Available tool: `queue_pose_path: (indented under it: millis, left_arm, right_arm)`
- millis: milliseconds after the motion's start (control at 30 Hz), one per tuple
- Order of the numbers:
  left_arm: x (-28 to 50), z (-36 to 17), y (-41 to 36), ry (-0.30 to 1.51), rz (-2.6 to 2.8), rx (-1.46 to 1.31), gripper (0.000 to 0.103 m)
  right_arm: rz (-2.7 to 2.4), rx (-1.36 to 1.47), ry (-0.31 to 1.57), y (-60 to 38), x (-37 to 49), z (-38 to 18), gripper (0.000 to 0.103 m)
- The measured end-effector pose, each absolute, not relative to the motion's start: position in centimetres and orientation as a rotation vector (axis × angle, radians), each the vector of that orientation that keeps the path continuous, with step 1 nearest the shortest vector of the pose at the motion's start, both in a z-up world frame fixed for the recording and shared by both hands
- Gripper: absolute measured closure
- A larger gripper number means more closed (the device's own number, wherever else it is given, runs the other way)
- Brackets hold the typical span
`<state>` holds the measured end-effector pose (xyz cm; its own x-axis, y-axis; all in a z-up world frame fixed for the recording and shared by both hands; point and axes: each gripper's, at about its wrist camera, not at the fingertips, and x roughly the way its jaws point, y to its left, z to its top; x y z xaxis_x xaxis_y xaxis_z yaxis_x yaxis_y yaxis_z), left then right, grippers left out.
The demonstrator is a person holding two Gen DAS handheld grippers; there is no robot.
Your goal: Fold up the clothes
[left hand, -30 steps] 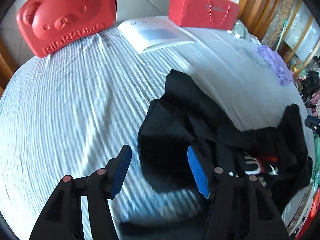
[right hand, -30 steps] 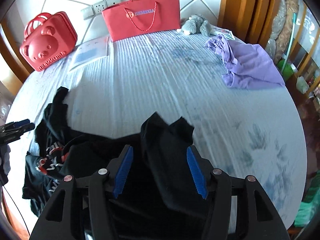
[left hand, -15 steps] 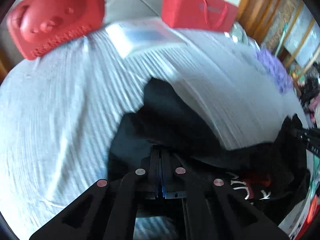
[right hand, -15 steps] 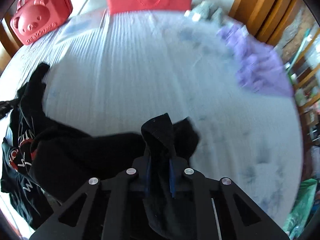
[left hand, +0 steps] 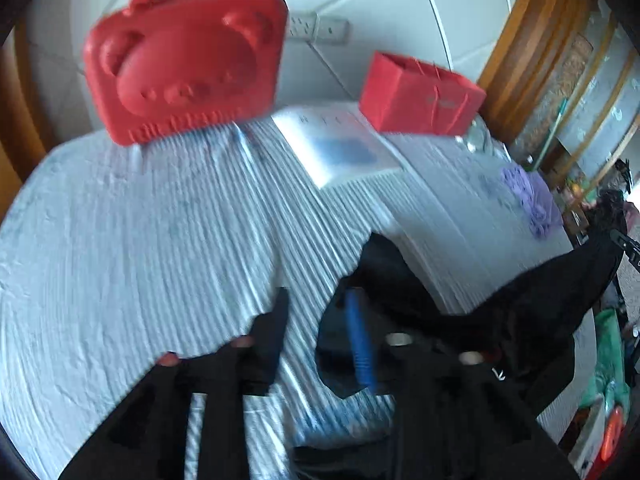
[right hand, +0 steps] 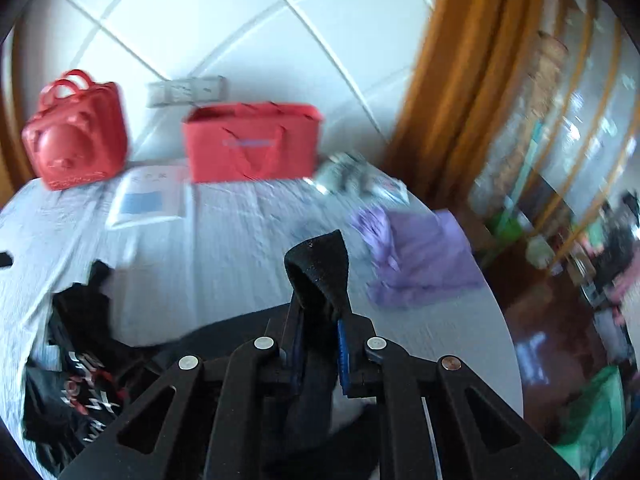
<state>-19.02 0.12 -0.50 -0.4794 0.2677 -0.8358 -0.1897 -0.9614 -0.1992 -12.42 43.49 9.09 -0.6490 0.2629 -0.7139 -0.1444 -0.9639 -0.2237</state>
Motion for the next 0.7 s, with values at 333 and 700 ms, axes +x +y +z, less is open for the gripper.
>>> queue_pose_path:
  millis: [333, 700]
  left_arm:
    - [-22.2, -7.5, 7.6, -0.002, 2.273, -1.565, 0.062]
    - [-23.2, -9.4, 11.0, 0.247, 2.338, -1.574, 0.059]
  right_arm:
    - [2.23, -1.388, 0.061, 56.7, -6.9, 0.6, 0.09]
    - [2.477, -1.429, 0.018, 53.1, -7.4, 0.5, 0.034]
